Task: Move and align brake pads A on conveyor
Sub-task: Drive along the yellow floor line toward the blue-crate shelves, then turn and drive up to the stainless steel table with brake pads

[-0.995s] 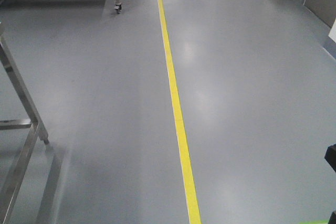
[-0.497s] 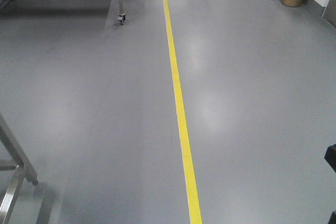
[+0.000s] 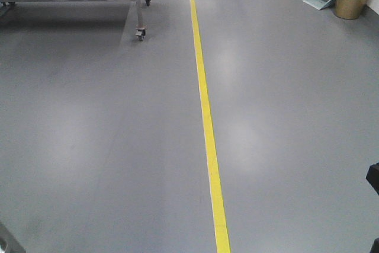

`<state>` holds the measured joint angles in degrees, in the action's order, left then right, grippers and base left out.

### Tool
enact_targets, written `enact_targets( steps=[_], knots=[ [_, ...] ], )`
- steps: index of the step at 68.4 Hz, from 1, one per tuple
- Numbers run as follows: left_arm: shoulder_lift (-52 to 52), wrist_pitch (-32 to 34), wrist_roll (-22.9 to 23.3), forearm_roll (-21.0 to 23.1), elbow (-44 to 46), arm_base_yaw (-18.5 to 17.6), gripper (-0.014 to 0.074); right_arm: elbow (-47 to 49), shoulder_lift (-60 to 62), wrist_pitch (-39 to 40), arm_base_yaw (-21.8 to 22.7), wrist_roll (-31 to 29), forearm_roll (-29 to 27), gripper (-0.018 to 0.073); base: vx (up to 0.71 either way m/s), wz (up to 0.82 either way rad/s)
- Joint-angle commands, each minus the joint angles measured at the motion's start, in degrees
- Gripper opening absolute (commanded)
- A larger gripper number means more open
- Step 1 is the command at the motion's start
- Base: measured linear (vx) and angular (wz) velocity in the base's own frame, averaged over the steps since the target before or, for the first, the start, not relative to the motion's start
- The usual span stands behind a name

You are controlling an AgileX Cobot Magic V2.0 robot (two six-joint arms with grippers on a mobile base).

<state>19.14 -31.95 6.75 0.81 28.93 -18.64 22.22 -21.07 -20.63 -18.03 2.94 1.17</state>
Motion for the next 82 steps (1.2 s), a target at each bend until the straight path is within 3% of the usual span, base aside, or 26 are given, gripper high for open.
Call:
enact_targets(
  steps=[1,82],
  knots=[
    [0.57,4.03,0.41,0.13,1.21,0.28,-0.0007,1.61,-0.30,4.31,0.24,-0.58,0.38,-0.0010,0.49,0.05],
    [0.57,4.03,0.41,0.13,1.21,0.28,-0.0007,1.61,-0.30,4.31,0.24,-0.58,0.38,-0.0010,0.37,0.06]
  ],
)
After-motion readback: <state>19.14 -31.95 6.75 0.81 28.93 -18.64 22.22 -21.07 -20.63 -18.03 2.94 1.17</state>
